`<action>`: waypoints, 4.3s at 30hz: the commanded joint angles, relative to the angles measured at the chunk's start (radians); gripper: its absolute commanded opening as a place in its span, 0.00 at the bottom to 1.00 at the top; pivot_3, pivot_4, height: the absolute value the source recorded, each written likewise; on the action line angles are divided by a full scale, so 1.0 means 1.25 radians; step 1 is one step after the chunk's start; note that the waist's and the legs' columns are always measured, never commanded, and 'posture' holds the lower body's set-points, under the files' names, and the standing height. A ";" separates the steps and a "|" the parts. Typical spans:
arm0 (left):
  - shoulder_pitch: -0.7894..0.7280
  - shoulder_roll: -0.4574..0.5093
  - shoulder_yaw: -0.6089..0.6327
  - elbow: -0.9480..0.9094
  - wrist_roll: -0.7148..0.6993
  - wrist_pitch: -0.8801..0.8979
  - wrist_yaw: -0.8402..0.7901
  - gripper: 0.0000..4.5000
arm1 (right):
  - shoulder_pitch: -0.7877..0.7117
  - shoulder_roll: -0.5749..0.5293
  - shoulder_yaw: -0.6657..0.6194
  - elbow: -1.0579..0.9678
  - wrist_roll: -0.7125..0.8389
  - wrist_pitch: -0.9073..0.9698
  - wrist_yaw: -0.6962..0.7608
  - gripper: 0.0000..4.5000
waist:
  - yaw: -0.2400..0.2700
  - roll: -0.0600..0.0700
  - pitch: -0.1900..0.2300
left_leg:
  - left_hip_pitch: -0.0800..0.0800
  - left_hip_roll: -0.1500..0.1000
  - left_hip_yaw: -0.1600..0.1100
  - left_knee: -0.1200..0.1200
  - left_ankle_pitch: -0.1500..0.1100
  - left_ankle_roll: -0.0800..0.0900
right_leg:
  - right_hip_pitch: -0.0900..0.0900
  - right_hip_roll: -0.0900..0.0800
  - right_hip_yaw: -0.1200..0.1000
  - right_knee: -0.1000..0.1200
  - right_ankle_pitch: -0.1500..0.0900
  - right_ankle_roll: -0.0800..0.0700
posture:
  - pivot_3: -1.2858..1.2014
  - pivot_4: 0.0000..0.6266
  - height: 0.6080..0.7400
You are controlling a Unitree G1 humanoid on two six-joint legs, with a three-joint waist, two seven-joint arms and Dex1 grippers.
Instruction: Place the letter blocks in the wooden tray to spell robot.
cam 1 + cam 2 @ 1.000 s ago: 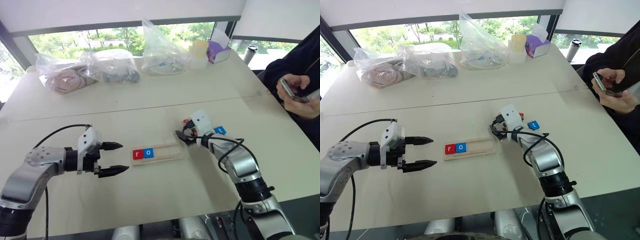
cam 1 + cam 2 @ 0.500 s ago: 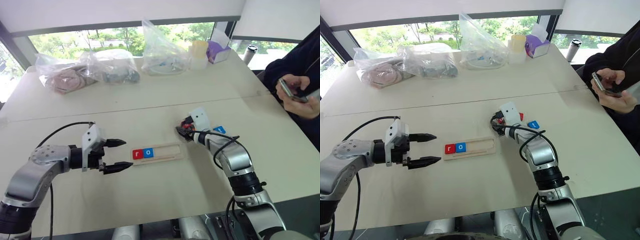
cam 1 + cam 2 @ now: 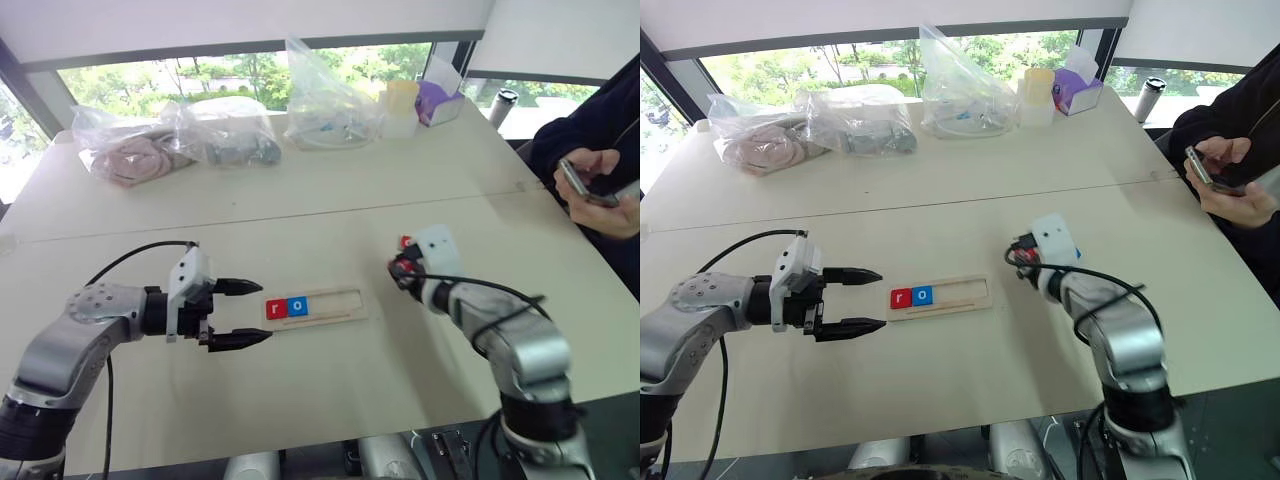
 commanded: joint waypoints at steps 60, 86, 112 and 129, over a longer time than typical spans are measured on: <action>-0.088 -0.023 -0.029 -0.002 0.002 -0.016 0.030 1.00 | -0.113 -0.364 0.153 0.638 -0.042 -0.979 0.787 0.46 | -0.001 -0.006 0.019 | 0.001 -0.001 0.002 0.002 0.001 -0.001 | 0.001 0.000 0.000 0.000 0.003 -0.001 | 0.52 0.24 1.00; 0.011 0.056 0.012 -0.059 -0.005 -0.037 -0.006 1.00 | -0.303 -0.192 0.372 0.447 -0.102 -0.762 0.755 0.25 | 0.003 -0.005 0.020 | 0.000 -0.001 0.001 0.003 0.001 -0.002 | 0.001 -0.001 -0.001 0.000 0.003 -0.004 | 0.52 0.24 1.00; 0.014 0.031 -0.002 -0.074 0.000 -0.037 0.031 1.00 | -0.343 -0.122 0.397 0.565 -0.166 -0.815 0.749 0.25 | 0.000 -0.004 0.020 | 0.000 -0.001 0.001 0.002 0.001 -0.002 | 0.001 0.000 -0.001 0.001 0.004 -0.002 | 0.52 0.24 1.00; 0.000 0.018 -0.014 -0.067 0.008 -0.037 0.040 1.00 | -0.349 -0.111 0.390 0.542 -0.165 -0.804 0.758 0.99 | 0.001 -0.004 0.020 | 0.000 -0.001 0.001 0.002 0.001 -0.002 | 0.001 0.000 -0.001 0.001 0.004 -0.002 | 0.52 0.24 1.00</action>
